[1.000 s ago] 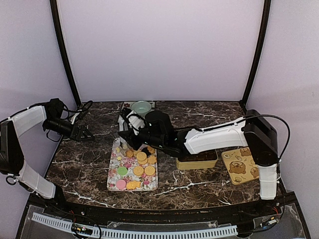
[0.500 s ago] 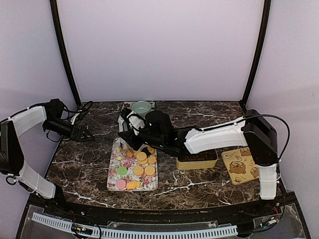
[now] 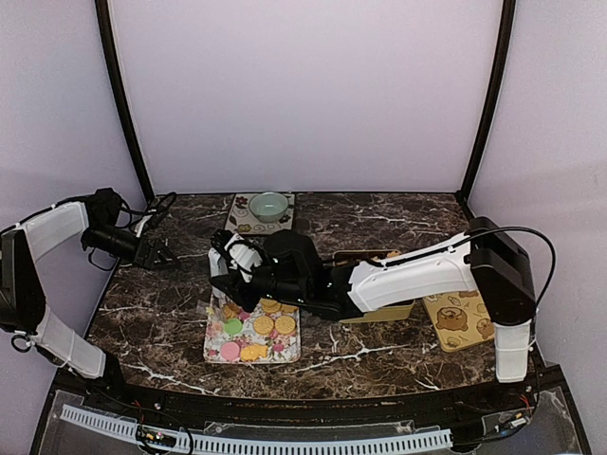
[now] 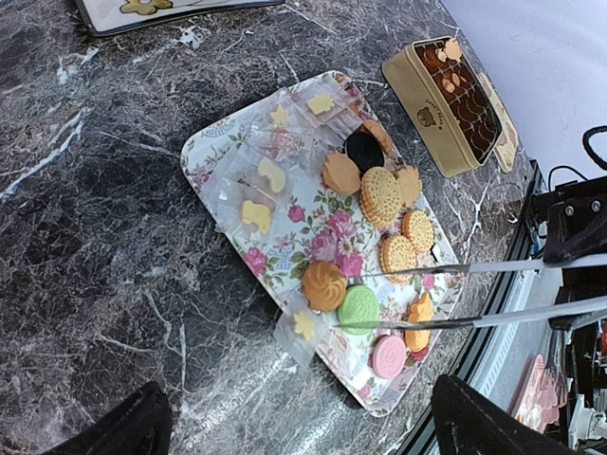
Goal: Pack the cookies
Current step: Pick up the fake cookies from the plate.
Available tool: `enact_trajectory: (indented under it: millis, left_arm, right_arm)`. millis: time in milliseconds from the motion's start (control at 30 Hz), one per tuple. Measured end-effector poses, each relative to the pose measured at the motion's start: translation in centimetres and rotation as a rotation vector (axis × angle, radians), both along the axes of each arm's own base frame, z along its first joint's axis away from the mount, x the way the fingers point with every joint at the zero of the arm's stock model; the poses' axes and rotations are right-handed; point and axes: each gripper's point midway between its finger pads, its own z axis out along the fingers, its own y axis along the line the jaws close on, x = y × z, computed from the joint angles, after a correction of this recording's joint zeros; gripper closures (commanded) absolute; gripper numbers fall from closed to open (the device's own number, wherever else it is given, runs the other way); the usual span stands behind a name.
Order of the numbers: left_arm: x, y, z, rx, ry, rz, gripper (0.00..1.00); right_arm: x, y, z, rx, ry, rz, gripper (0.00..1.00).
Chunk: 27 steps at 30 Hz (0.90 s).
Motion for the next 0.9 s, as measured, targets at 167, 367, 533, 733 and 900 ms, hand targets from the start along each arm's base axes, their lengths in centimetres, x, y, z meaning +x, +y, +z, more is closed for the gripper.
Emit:
enact_trajectory:
  millis: [167, 367, 533, 733, 900]
  left_arm:
    - [0.0, 0.0, 0.0, -0.001, 0.0, 0.0, 0.02]
    - [0.0, 0.0, 0.0, -0.001, 0.0, 0.0, 0.02]
    - [0.0, 0.0, 0.0, -0.001, 0.0, 0.0, 0.02]
    - [0.0, 0.0, 0.0, -0.001, 0.0, 0.0, 0.02]
    - [0.0, 0.0, 0.0, -0.001, -0.001, -0.001, 0.02]
  right_arm:
    - [-0.7, 0.0, -0.2, -0.013, 0.004, 0.008, 0.61]
    - [0.2, -0.2, 0.2, -0.016, 0.0, -0.009, 0.59]
    - [0.7, 0.2, 1.6, 0.013, -0.008, -0.014, 0.59]
    - [1.0, 0.2, 1.4, 0.011, -0.004, -0.017, 0.59]
    - [1.2, 0.2, 0.8, 0.001, 0.008, -0.02, 0.59]
